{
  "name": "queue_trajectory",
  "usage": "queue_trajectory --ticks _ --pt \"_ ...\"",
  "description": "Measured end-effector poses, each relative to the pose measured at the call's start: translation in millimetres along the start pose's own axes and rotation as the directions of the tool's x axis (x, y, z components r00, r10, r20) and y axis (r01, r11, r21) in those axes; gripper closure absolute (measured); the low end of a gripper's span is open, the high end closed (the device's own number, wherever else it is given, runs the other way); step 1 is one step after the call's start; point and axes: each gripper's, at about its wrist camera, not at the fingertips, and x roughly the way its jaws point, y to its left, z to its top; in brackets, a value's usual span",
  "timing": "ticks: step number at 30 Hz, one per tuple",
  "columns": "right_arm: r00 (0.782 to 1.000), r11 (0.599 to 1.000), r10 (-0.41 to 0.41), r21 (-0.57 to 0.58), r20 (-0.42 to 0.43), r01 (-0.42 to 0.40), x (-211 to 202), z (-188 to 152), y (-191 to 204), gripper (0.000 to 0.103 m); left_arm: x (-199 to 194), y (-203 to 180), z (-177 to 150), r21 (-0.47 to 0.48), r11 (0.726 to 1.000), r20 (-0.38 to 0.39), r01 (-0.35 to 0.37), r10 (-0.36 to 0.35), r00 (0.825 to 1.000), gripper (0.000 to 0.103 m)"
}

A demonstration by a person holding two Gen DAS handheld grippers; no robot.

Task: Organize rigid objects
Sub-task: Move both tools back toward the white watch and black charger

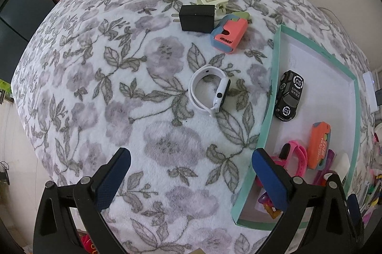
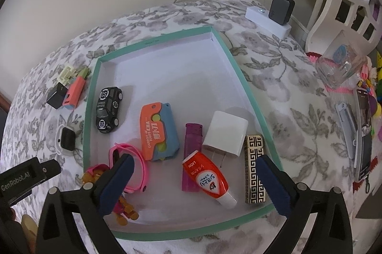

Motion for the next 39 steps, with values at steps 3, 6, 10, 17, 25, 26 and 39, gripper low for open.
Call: queue_trajectory --ticks 3,6,10,17,25,26,39 --pt "1.000 1.000 0.003 -0.008 0.008 -0.003 -1.7 1.0 2.5 0.000 0.2 0.8 0.4 0.006 1.000 -0.001 -0.001 0.001 1.000 0.002" --pt "1.000 1.000 0.010 -0.013 0.015 -0.010 -3.7 1.7 6.1 0.000 -0.1 2.4 2.4 0.017 1.000 -0.001 -0.003 0.003 1.000 0.002" --pt "0.999 0.999 0.034 -0.022 0.039 -0.034 -7.6 4.6 15.3 0.000 -4.8 9.4 7.3 0.019 1.000 0.010 0.007 -0.007 1.000 0.002" --pt "0.990 0.988 0.119 -0.109 0.072 -0.111 -14.9 9.7 54.8 0.000 -10.4 52.6 31.2 -0.089 0.996 0.046 0.001 0.003 0.999 0.002" --pt "0.978 0.969 0.185 -0.183 0.097 -0.165 -15.3 20.1 98.0 0.000 1.6 88.9 49.9 -0.159 0.986 0.070 0.056 -0.045 0.997 0.002" --pt "0.976 0.966 0.193 -0.191 0.096 -0.173 -13.8 21.3 103.2 0.000 4.7 91.0 51.4 -0.163 0.985 0.069 0.059 -0.048 0.996 0.002" --pt "0.982 0.963 0.175 -0.222 0.071 -0.155 8.4 31.3 125.9 0.002 48.1 75.9 65.8 -0.072 0.993 0.027 0.095 -0.093 0.995 0.002"
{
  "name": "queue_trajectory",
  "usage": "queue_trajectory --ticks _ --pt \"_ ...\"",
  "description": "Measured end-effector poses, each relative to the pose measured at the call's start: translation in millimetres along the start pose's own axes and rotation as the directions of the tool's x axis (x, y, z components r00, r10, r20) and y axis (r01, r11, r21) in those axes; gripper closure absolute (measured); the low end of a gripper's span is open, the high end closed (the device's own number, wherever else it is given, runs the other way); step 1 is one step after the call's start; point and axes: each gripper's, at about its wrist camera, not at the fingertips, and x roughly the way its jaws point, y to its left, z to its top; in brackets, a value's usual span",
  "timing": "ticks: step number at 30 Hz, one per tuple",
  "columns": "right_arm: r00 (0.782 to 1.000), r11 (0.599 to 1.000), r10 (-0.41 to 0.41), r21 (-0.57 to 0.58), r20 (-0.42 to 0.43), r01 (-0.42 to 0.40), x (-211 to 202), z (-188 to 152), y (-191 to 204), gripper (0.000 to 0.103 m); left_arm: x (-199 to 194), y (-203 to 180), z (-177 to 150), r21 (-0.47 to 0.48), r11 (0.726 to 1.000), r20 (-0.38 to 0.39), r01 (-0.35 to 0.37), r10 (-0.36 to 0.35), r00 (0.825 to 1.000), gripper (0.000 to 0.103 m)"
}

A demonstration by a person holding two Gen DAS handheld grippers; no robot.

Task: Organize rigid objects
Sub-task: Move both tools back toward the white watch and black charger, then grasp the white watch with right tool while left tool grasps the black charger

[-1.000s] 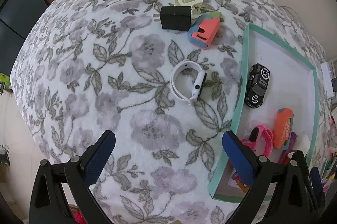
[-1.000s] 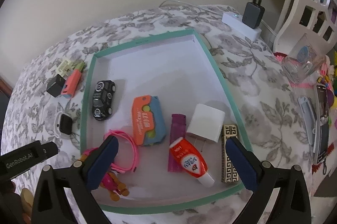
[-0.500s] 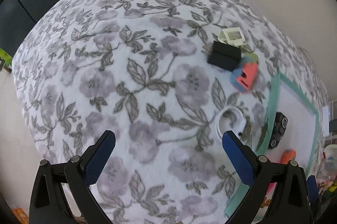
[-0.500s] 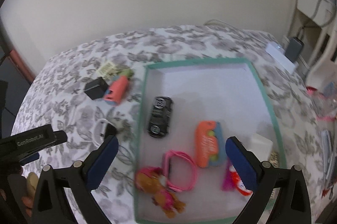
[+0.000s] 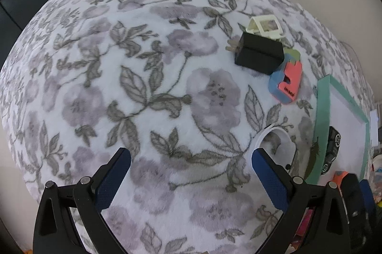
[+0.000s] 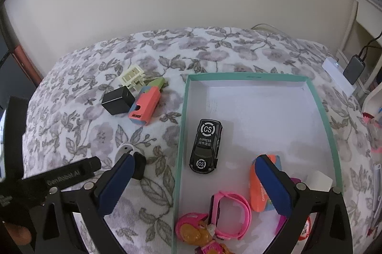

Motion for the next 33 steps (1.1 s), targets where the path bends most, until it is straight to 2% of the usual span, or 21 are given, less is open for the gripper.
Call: queue_trajectory --ticks 4,9,17,22,28,33 --pt "1.000 0.999 0.007 -0.046 -0.007 -0.007 5.7 1.2 13.1 0.006 8.1 9.9 2.8 -0.047 0.999 -0.020 0.016 -0.017 1.000 0.002" --pt "0.999 0.996 0.032 -0.085 -0.025 -0.034 15.5 1.6 31.4 0.009 9.6 30.3 5.8 -0.101 0.995 -0.011 -0.013 0.012 1.000 0.002" --pt "0.997 0.989 0.037 -0.142 -0.062 -0.046 32.9 -2.1 56.1 0.012 8.2 56.9 13.8 -0.148 0.989 0.010 -0.029 0.031 0.999 0.002" --pt "0.995 0.984 0.047 -0.169 -0.092 -0.063 45.0 -3.8 71.8 0.018 13.6 80.5 19.0 -0.184 0.983 0.009 -0.026 0.029 1.000 0.002" --pt "0.989 0.978 0.050 -0.196 -0.137 -0.076 58.8 -10.8 83.7 0.021 16.2 105.3 22.0 -0.197 0.980 0.006 -0.017 0.019 1.000 0.002" --pt "0.987 0.971 0.023 -0.233 -0.157 -0.060 67.7 -17.7 91.0 0.022 18.4 107.1 20.7 -0.198 0.980 0.006 -0.013 0.014 1.000 0.002"
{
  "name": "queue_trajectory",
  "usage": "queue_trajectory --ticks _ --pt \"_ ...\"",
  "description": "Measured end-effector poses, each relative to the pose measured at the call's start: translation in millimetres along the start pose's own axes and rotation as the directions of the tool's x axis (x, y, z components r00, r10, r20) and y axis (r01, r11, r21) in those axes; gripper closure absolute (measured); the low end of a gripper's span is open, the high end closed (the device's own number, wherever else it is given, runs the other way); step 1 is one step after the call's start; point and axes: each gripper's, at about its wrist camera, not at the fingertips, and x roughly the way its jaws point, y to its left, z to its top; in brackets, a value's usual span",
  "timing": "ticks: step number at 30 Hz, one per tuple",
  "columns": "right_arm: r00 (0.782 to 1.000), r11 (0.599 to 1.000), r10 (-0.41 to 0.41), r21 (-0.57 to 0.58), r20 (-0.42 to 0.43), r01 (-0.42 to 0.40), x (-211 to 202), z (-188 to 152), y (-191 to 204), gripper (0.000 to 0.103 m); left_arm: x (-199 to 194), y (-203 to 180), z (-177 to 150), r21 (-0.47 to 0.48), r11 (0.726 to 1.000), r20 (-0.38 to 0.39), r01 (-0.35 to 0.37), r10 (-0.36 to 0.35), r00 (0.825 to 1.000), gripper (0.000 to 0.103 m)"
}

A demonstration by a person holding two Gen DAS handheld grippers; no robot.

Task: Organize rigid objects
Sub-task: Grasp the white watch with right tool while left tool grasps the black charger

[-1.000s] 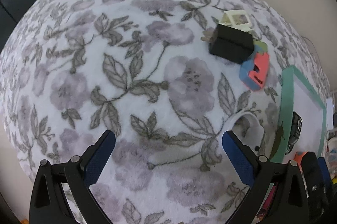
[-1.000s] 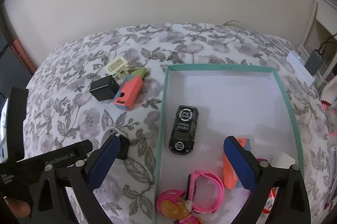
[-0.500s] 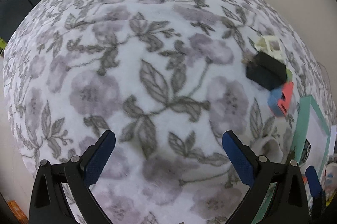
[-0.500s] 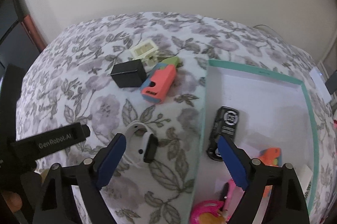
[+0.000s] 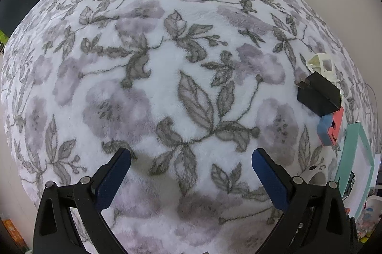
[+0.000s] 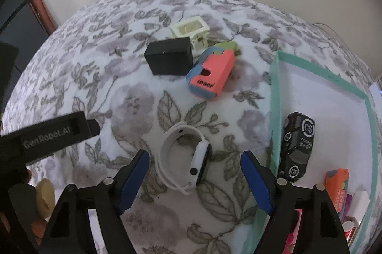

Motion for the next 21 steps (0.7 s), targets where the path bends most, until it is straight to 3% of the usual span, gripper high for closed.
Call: queue_trajectory --ticks 9,15,21 --pt "0.999 1.000 -0.018 -0.008 -0.027 0.018 10.4 -1.0 -0.3 0.027 5.3 -19.8 -0.3 0.032 0.999 0.007 -0.009 0.008 1.000 0.002" --pt "1.000 1.000 0.014 -0.008 -0.018 -0.014 6.7 0.3 -1.1 0.050 8.4 -27.6 1.7 0.055 0.998 0.013 -0.008 0.007 1.000 0.002" --pt "0.999 0.999 0.037 0.023 -0.013 -0.037 7.8 4.9 -10.6 0.050 11.3 -33.6 3.1 0.075 0.997 0.021 -0.001 0.000 1.000 0.002"
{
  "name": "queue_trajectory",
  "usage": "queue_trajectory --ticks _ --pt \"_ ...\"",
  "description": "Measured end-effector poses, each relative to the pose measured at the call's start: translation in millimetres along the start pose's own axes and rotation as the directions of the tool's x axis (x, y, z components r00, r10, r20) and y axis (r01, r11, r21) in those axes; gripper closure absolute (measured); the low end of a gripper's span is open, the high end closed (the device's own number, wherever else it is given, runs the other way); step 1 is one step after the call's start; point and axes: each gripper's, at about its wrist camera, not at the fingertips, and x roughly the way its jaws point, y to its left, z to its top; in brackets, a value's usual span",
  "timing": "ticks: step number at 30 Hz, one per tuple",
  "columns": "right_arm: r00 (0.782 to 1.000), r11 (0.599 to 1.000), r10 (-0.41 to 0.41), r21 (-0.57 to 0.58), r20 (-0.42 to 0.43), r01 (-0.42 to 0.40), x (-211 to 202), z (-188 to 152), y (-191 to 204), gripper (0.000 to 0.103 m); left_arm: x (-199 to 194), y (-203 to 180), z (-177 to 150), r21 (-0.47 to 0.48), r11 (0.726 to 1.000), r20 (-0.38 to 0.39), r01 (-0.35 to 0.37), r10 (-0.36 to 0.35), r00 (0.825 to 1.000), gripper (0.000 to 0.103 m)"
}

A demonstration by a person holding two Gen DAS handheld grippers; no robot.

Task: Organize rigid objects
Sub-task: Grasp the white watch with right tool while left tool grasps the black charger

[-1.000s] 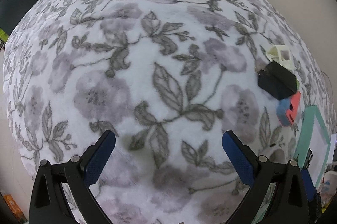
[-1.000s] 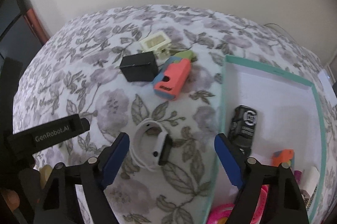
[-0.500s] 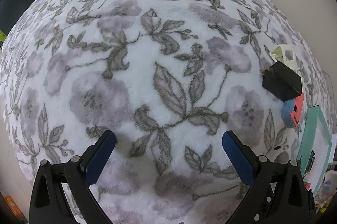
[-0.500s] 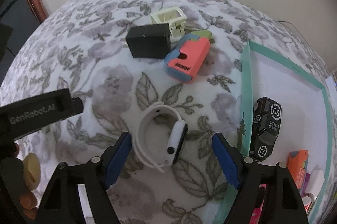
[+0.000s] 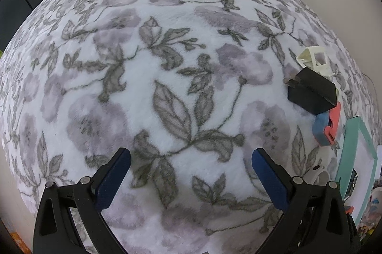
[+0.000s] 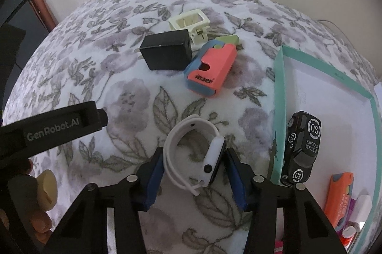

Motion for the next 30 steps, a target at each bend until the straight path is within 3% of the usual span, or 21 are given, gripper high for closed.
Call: queue_trajectory --ticks 10,16,24,30 --pt "0.999 0.997 0.020 0.073 0.035 -0.023 -7.7 11.8 -21.6 0.051 -4.9 -14.9 6.5 0.042 0.998 0.044 0.037 -0.039 0.998 0.002" --pt "0.997 0.995 0.026 0.098 0.074 -0.033 -16.8 22.2 -34.6 0.051 -11.9 -42.7 17.3 0.082 0.995 0.083 0.056 -0.063 0.995 0.002" --pt "0.986 0.991 -0.009 0.134 0.165 -0.014 -39.2 39.6 -56.1 0.051 -19.6 -81.7 31.7 0.154 0.982 0.143 0.112 -0.134 0.981 0.002" --pt "0.982 0.984 -0.011 0.175 0.187 -0.022 -41.6 41.8 -73.6 0.051 -18.9 -109.4 40.6 0.202 0.969 0.177 0.142 -0.179 0.968 0.002"
